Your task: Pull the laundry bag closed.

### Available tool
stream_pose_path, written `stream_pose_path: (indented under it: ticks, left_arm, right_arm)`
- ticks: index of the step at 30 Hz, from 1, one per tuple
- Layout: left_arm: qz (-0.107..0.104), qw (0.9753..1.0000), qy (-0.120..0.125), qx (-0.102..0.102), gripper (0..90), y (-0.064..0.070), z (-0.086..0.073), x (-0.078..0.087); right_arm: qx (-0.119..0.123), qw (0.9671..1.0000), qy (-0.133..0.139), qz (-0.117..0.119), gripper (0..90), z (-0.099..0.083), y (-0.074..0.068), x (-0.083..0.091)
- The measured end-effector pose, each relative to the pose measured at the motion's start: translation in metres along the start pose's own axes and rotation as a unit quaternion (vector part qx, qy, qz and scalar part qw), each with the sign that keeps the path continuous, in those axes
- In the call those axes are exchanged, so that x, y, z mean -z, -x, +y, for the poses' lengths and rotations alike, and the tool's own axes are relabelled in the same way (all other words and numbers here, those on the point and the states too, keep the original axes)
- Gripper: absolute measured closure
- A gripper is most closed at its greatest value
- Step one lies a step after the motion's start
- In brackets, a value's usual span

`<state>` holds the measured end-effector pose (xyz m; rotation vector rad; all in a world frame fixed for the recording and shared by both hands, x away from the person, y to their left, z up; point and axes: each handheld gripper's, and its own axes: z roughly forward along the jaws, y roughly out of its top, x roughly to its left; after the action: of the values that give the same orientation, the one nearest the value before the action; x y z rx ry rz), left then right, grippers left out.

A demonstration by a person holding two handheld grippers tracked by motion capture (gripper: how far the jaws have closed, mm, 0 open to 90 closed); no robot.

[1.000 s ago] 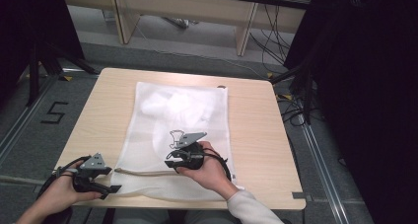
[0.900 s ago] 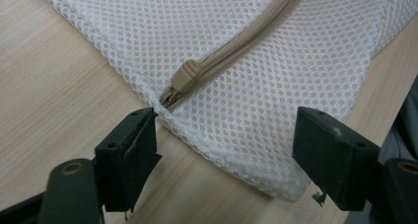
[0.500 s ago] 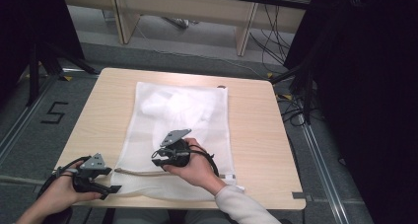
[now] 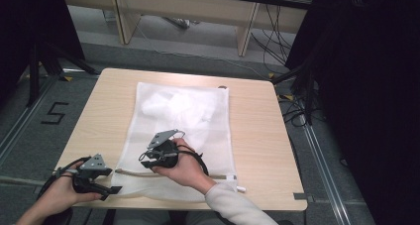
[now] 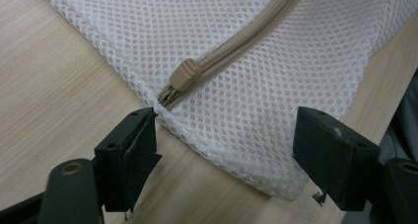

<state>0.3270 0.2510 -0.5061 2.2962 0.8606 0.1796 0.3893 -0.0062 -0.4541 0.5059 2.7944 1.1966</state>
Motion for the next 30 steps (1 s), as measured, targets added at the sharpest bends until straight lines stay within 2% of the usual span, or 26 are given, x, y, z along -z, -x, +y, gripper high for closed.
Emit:
stream_pose_path:
  ticks: [23,26,27,29,30]
  left_arm:
    - [0.002,1.0,0.001,0.002,23.8,0.0,-0.001,0.002]
    - [0.001,0.9999,0.002,0.013,23.7,0.001,-0.002,0.001]
    - [0.001,0.9999,0.002,0.013,23.7,0.001,-0.002,0.001]
    - [0.001,0.9999,0.002,0.012,23.7,0.001,-0.002,0.002]
    - [0.002,1.0,0.002,0.005,23.7,0.0,-0.002,0.002]
  right_arm:
    - [0.009,0.9997,-0.016,0.017,67.1,0.01,-0.009,-0.023]
    - [0.009,0.9996,-0.018,0.02,67.1,0.011,-0.01,-0.027]
    - [0.023,0.9993,-0.016,0.024,67.1,0.011,-0.009,-0.028]
    - [0.015,0.9994,-0.019,0.024,67.2,0.012,-0.01,-0.031]
    - [0.014,0.9993,-0.022,0.026,67.2,0.012,-0.011,-0.032]
